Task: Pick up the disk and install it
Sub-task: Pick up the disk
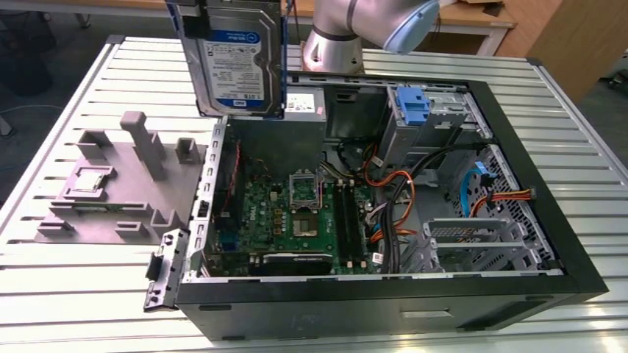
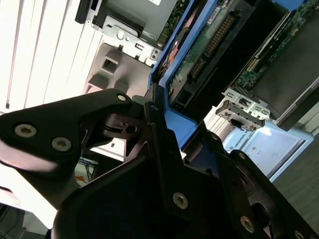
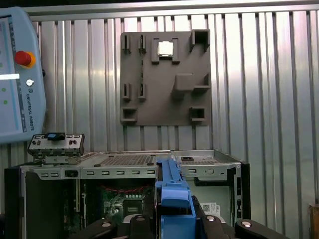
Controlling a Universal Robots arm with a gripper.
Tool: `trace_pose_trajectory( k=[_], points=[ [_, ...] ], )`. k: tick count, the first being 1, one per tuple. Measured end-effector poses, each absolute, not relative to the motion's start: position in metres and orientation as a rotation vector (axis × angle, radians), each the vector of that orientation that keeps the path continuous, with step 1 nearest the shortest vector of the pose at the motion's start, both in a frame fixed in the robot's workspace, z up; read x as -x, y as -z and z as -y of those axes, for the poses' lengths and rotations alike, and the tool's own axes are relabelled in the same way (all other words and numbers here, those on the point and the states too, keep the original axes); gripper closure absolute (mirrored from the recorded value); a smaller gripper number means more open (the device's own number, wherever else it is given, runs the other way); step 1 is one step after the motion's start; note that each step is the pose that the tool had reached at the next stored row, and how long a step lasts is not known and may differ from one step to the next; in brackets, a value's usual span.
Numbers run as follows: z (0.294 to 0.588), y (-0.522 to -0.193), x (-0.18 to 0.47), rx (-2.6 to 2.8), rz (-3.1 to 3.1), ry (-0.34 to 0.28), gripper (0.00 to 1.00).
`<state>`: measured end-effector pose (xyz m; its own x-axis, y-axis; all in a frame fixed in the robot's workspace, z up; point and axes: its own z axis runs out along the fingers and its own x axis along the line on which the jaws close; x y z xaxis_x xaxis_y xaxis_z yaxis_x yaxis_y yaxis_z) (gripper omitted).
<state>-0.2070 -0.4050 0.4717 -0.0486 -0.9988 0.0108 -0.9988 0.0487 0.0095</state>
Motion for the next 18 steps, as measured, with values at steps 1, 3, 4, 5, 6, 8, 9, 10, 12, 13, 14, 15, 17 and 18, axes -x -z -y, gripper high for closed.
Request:
trace_pose_trajectory(
  k=[1, 3, 4, 5, 6, 8, 9, 10, 12, 13, 14, 15, 17, 18],
  points=[
    [0.405, -0.472, 0.205, -2.157, 2.264, -0.001, 0.64],
    [0.405, -0.472, 0.200, -2.157, 2.264, -0.001, 0.64],
    [0.405, -0.472, 0.198, -2.157, 2.264, -0.001, 0.64],
    [0.405, -0.472, 0.196, -2.157, 2.264, -0.001, 0.64],
    [0.405, -0.471, 0.194, -2.157, 2.265, -0.001, 0.64],
    [0.405, -0.471, 0.190, -2.157, 2.264, -0.001, 0.64],
    [0.405, -0.471, 0.188, -2.157, 2.264, -0.001, 0.64],
    [0.405, -0.471, 0.186, -2.157, 2.265, -0.001, 0.64],
    [0.405, -0.471, 0.182, -2.157, 2.264, -0.001, 0.64],
    [0.405, -0.471, 0.181, -2.157, 2.264, -0.001, 0.64],
    [0.405, -0.471, 0.179, -2.157, 2.265, -0.001, 0.64],
    [0.405, -0.471, 0.177, -2.157, 2.264, -0.001, 0.64],
    [0.405, -0.471, 0.173, -2.157, 2.264, -0.001, 0.64],
    [0.405, -0.471, 0.171, -2.157, 2.264, -0.001, 0.64]
  ],
)
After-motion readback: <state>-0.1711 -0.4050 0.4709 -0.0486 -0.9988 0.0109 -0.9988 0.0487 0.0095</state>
